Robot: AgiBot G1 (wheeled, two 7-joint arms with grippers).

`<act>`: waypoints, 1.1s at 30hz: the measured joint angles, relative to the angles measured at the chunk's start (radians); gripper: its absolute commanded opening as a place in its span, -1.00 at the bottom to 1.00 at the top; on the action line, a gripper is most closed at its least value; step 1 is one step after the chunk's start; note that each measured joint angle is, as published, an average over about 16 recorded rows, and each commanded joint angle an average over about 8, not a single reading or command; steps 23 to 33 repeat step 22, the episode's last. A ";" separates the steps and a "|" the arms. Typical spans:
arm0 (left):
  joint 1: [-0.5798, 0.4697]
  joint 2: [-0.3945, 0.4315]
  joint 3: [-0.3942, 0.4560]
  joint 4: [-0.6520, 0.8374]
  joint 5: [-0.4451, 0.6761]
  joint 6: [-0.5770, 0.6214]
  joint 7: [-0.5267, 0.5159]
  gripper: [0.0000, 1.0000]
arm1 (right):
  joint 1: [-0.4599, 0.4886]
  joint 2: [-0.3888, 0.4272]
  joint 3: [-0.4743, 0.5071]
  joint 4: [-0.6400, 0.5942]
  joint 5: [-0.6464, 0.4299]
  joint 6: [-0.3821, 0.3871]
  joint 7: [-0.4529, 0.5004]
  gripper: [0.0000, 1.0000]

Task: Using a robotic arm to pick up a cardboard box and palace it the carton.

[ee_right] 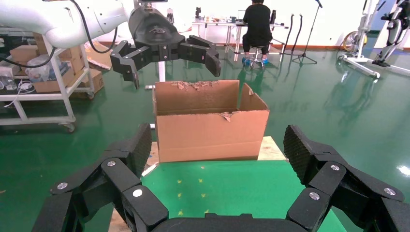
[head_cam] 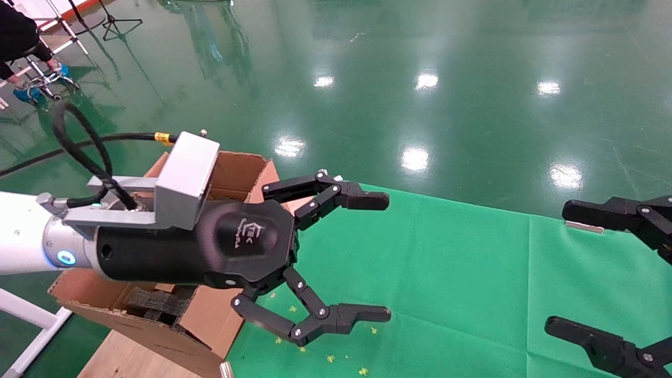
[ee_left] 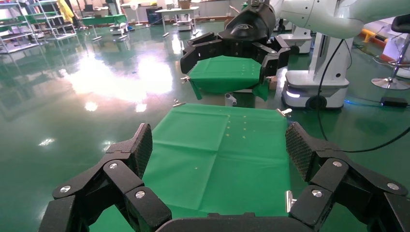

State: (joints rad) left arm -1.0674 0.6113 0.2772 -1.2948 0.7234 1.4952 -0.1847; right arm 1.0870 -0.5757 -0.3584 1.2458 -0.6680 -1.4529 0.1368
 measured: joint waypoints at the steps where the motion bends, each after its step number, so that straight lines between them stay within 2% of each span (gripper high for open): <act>1: -0.001 0.000 0.000 0.001 0.001 0.000 0.000 1.00 | 0.000 0.000 0.000 0.000 0.000 0.000 0.000 1.00; 33: -0.006 0.000 0.002 0.010 0.007 0.000 -0.003 1.00 | 0.000 0.000 0.000 0.000 0.000 0.000 0.000 1.00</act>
